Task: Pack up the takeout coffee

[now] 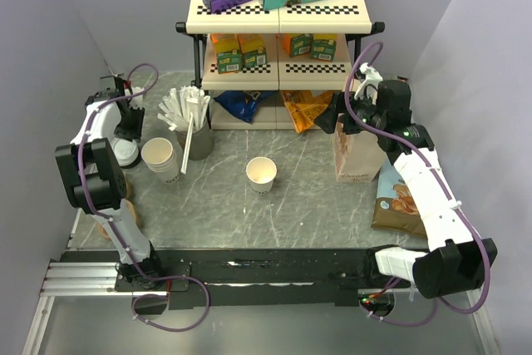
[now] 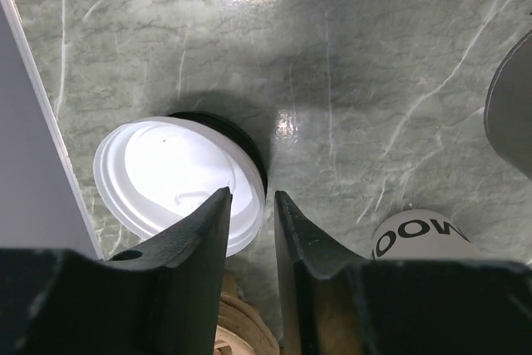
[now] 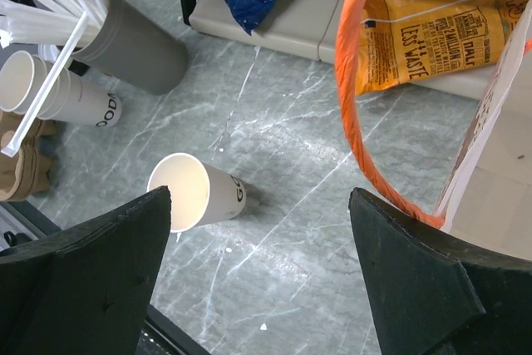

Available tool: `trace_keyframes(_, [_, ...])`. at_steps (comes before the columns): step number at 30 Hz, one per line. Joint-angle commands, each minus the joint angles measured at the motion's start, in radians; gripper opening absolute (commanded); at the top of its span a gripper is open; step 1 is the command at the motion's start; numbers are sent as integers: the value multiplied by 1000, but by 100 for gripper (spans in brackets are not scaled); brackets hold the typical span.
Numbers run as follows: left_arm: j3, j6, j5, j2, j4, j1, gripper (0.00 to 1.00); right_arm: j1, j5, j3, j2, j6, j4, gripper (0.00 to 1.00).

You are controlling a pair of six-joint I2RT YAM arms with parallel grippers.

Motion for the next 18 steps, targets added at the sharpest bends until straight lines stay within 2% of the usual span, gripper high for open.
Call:
trace_keyframes(1, [35, -26, -16, 13, 14, -10, 32, -6, -2, 42, 2, 6, 27, 93])
trace_keyframes(18, [51, -27, -17, 36, -15, -12, 13, -6, -8, 30, 3, 15, 46, 93])
